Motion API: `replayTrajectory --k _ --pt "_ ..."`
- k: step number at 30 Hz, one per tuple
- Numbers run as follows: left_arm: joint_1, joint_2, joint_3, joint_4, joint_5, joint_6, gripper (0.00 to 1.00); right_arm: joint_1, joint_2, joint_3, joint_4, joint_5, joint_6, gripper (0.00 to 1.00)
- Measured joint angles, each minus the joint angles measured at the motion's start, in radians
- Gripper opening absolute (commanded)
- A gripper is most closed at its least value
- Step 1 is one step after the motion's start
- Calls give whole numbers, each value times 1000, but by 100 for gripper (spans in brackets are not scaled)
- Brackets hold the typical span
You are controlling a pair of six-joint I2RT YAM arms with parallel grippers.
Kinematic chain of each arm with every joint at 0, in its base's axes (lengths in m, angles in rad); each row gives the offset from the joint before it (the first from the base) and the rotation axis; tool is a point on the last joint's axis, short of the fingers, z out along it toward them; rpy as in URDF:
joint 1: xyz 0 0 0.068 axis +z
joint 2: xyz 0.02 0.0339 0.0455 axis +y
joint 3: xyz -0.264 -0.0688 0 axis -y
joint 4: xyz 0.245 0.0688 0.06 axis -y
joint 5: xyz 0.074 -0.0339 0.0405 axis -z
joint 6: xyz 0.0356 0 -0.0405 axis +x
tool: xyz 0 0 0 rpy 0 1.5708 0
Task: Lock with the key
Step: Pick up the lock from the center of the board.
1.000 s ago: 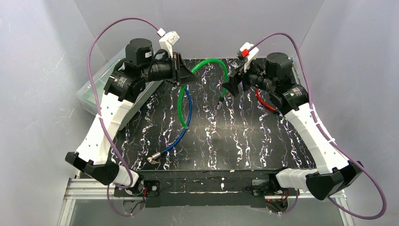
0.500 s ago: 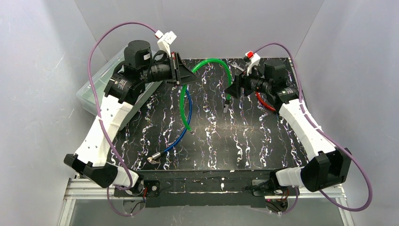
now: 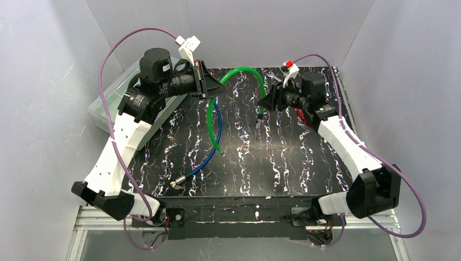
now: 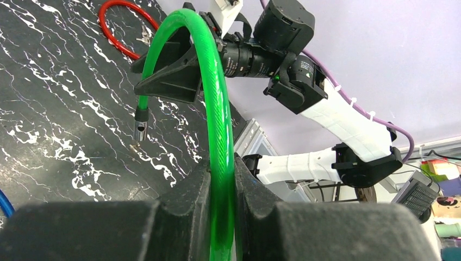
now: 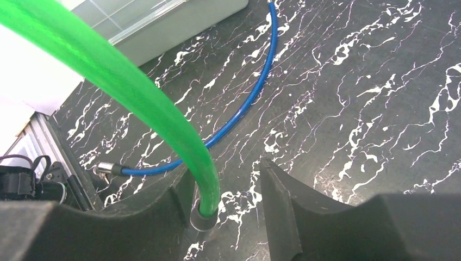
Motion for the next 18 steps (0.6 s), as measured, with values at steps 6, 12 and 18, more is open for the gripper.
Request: replayTrajectory --k 6,12,18 --pt "0 -1 -2 15 -8 -10 0 12 2 -19 23 6 23 40" --pt "0 -8 -28 42 -12 -24 0 21 2 -42 39 6 36 5" --pt "0 -21 -58 55 -12 -10 7 23 3 -40 45 4 53 1"
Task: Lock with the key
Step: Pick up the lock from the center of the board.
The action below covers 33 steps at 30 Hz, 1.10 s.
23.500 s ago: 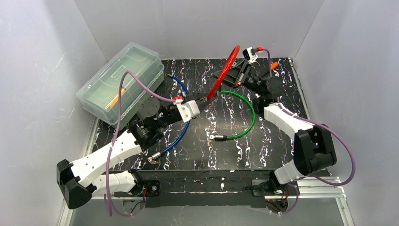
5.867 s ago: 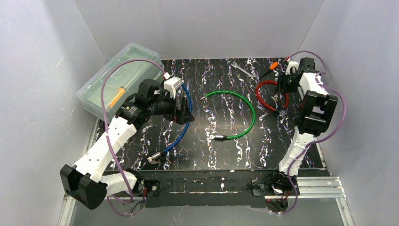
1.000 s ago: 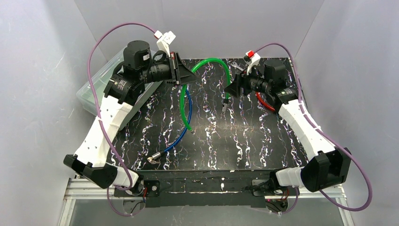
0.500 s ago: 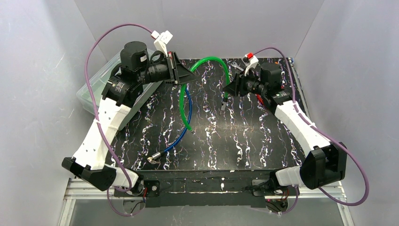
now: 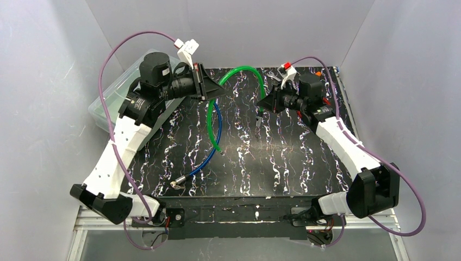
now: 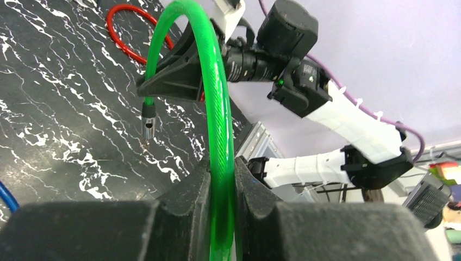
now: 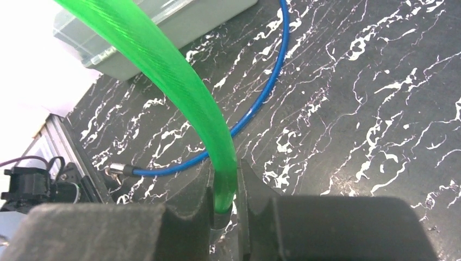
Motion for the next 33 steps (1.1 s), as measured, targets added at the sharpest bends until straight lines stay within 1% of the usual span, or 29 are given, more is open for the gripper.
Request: replayTrajectory --k 3,6,10,14,15,21,26,29,33 --pt "2 -37 -62 18 1 37 12 -1 8 28 -3 -14 20 1" --pt "5 -84 -136 41 7 80 22 -4 26 73 -1 -34 37 1" --pt "5 -126 -215 48 21 150 43 -14 51 130 26 -72 68 1" --pt "5 -134 -246 38 33 217 63 -21 55 163 56 -113 103 1" --pt "5 -135 -247 37 36 236 67 -23 55 169 66 -120 111 1" --pt "5 -198 -297 52 40 342 74 -31 62 195 122 -162 203 1" --pt "5 -290 -412 126 56 430 75 -32 66 195 179 -198 303 1" --pt "4 -347 -505 190 82 479 73 -33 66 195 207 -212 353 1" --pt "-3 -394 -581 242 110 538 64 -34 66 195 244 -225 413 1"
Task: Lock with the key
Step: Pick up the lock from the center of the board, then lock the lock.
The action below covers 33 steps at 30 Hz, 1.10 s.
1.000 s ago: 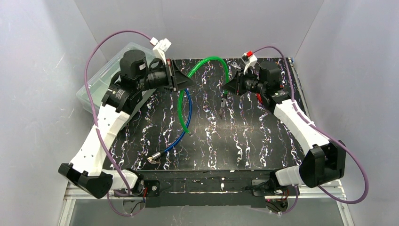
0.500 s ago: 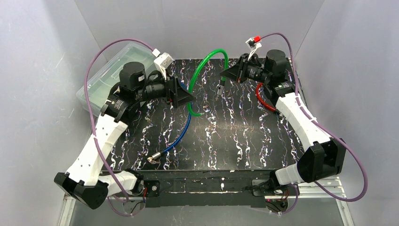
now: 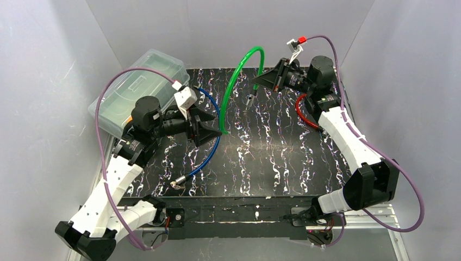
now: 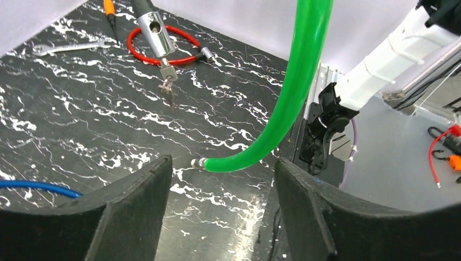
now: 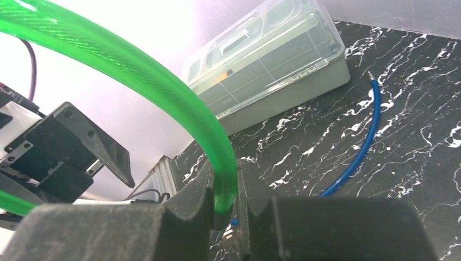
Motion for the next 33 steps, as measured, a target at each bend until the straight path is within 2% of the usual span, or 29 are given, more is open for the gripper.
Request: replayTrajectory --k 4,7,12,14,15,17,19,24,25,29,33 --pt "-12 -5 -8 33 13 35 63 0 0 0 26 -11 35 1" --pt "-31 -3 -7 47 17 56 68 0 0 0 32 -16 53 1" --pt "-109 2 -7 57 12 118 74 0 0 0 33 -17 61 1" --pt "-140 1 -7 58 10 143 72 0 0 -1 33 -18 63 1" --pt "-155 2 -7 60 10 156 66 0 0 -1 34 -18 66 1" --pt "-182 3 -7 63 11 179 45 0 0 -2 34 -19 67 1" --pt "-198 8 -7 64 10 193 30 0 0 -2 36 -19 70 1" --pt "-209 37 -3 63 4 237 8 0 0 -31 79 -36 105 1" --pt "-209 41 0 63 3 246 0 0 0 -46 97 -38 118 1" --pt "-231 47 39 102 -26 270 0 13 0 -137 198 -74 194 1" --pt "-249 75 88 176 -77 269 0 33 0 -159 261 -117 225 1"
